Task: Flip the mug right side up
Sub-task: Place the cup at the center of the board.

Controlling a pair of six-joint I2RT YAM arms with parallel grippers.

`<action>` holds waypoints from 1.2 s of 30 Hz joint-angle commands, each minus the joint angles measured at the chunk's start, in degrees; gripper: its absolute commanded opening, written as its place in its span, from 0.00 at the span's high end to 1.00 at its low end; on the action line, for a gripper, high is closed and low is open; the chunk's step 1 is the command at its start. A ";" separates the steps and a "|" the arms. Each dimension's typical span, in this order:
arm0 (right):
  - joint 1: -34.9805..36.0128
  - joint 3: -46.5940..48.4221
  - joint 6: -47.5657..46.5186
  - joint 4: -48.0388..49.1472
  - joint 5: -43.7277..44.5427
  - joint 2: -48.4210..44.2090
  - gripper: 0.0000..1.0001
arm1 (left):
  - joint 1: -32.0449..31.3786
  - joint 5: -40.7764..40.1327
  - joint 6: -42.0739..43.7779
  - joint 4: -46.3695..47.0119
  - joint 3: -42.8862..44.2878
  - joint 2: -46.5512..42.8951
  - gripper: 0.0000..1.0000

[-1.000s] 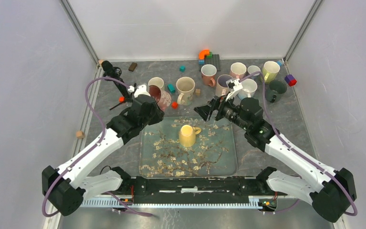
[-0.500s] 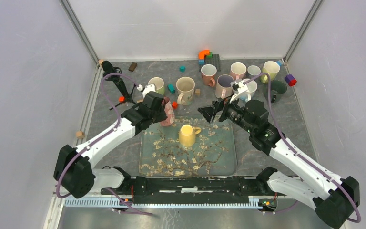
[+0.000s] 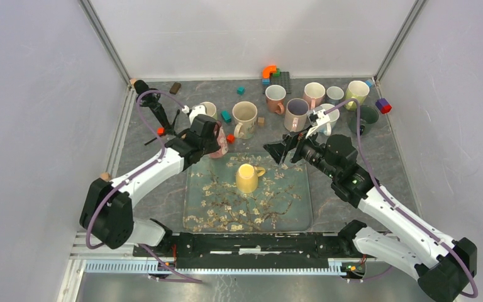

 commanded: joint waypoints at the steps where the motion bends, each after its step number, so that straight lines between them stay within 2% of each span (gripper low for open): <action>1: -0.07 0.06 -0.88 1.49 0.12 -0.06 0.02 | 0.28 -2.97 3.29 8.68 4.06 1.27 0.98; 36: -0.11 -5.14 -3.09 1.27 -2.07 0.18 0.02 | 3.05 -5.35 6.44 9.79 6.26 14.83 0.98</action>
